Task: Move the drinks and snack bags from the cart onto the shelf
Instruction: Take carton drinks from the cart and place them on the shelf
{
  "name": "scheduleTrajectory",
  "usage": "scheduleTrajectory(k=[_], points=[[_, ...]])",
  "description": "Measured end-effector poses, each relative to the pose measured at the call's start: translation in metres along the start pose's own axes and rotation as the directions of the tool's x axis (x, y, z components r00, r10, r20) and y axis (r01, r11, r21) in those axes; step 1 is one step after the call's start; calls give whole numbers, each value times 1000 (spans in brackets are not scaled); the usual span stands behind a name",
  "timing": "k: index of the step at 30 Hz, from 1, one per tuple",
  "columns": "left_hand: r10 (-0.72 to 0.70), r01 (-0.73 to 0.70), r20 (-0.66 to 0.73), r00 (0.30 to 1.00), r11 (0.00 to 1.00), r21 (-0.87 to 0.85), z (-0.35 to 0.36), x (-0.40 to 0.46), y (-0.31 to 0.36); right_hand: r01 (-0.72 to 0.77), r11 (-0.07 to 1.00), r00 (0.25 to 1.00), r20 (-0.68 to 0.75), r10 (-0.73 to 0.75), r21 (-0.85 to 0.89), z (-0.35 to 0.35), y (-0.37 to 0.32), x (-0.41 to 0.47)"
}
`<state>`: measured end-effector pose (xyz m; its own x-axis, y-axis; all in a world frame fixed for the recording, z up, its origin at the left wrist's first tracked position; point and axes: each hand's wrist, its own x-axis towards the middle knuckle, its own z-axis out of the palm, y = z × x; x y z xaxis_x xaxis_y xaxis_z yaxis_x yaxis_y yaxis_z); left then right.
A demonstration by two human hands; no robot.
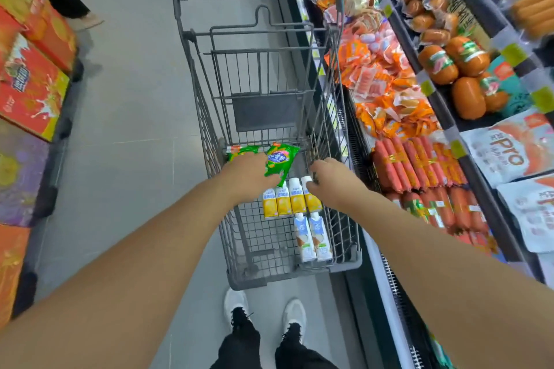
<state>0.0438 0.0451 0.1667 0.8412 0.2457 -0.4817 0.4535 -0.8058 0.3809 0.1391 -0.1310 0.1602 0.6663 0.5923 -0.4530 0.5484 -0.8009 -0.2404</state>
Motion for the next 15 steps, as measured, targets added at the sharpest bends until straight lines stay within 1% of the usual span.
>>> scheduleTrajectory(k=[4, 7, 11, 15], points=[[5, 2, 124, 992, 998, -60, 53, 40, -16, -105, 994, 993, 58, 105, 10, 43, 20, 27], [-2, 28, 200, 980, 991, -129, 99, 64, -25, -179, 984, 972, 158, 175, 14, 84, 37, 45], [10, 63, 275, 961, 965, -255, 166, 96, -35, -233, 972, 932, 285, 222, 6, 140, 65, 71], [-79, 189, 338, 938, 933, -306, 224, 117, -38, -308, 951, 880, 385, 278, 15, 181, 84, 95]])
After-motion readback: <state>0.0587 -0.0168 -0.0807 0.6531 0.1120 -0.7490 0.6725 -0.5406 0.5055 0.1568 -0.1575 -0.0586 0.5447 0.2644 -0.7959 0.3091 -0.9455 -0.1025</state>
